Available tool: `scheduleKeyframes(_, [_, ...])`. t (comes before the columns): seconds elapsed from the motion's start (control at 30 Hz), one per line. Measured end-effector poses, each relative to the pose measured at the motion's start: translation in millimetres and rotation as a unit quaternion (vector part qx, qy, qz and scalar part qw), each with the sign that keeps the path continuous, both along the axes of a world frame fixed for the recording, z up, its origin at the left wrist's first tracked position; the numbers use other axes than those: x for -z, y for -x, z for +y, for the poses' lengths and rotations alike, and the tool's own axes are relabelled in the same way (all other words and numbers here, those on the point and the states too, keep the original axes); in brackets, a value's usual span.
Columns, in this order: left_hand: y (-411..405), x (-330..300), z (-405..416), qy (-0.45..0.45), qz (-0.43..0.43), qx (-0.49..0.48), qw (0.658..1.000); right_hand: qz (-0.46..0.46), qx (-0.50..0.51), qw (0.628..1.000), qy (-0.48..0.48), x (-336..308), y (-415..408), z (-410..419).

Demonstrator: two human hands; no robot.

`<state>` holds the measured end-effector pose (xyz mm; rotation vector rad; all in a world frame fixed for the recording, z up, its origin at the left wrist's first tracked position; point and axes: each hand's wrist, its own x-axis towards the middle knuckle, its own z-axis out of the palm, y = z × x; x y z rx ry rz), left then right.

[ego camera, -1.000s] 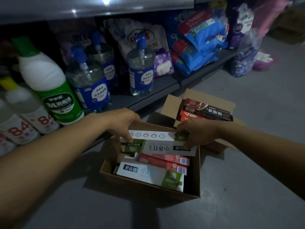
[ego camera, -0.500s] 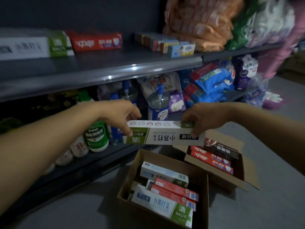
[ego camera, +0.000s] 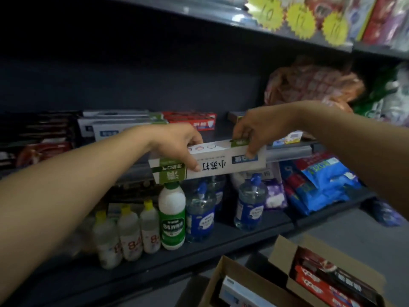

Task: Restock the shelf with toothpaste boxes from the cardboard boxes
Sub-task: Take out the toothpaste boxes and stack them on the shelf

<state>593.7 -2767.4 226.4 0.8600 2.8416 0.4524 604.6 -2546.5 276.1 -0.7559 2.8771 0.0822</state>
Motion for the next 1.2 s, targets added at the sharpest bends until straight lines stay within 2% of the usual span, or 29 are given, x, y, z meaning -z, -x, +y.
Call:
scheduleKeyframes(0.23, [10.9,-18.9,-72.1,-0.071,0.0,-0.082,0.994,0.13,0.024,0.986,0.097,-29.4,22.2,-32.3])
scheduleKeyframes(0.33, [11.3,-18.8,-94.2,-0.137,-0.022,-0.128,0.982,0.187,0.038,0.979,0.076,-21.6,27.6,-42.6])
scheduleKeyframes(0.47, [14.7,-12.8,-108.3,-0.279,-0.026,-0.171,0.944,0.142,0.024,0.988,0.059,-1.2,37.3,-62.4])
scheduleKeyframes(0.53, [17.5,-7.8,-107.3,-0.374,-0.031,-0.19,0.907,0.116,0.008,0.992,0.055,7.0,41.8,-73.6])
scheduleKeyframes(0.67, [22.4,-0.5,-99.8,-0.593,-0.063,-0.178,0.782,0.071,-0.018,0.995,0.074,16.3,47.4,-96.2])
scheduleKeyframes(0.73, [27.1,0.8,-102.1,-0.648,-0.07,-0.167,0.739,0.063,-0.032,0.995,0.076,18.2,49.0,-105.7])
scheduleKeyframes(0.8, [31.8,3.8,-109.4,-0.678,-0.074,-0.169,0.712,0.066,-0.046,0.994,0.077,18.6,50.6,-111.3])
scheduleKeyframes(0.87, [35.2,9.7,-120.6,-0.684,-0.078,-0.167,0.706,0.07,-0.05,0.992,0.087,16.2,52.2,-113.5])
scheduleKeyframes(1.03, [34.5,21.4,-139.5,-0.668,-0.118,-0.103,0.728,0.115,-0.055,0.986,0.107,8.1,59.3,-120.3])
scheduleKeyframes(1.2, [32.7,26.0,-130.6,-0.69,-0.128,-0.076,0.708,0.108,-0.079,0.985,0.113,6.8,65.3,-132.9])
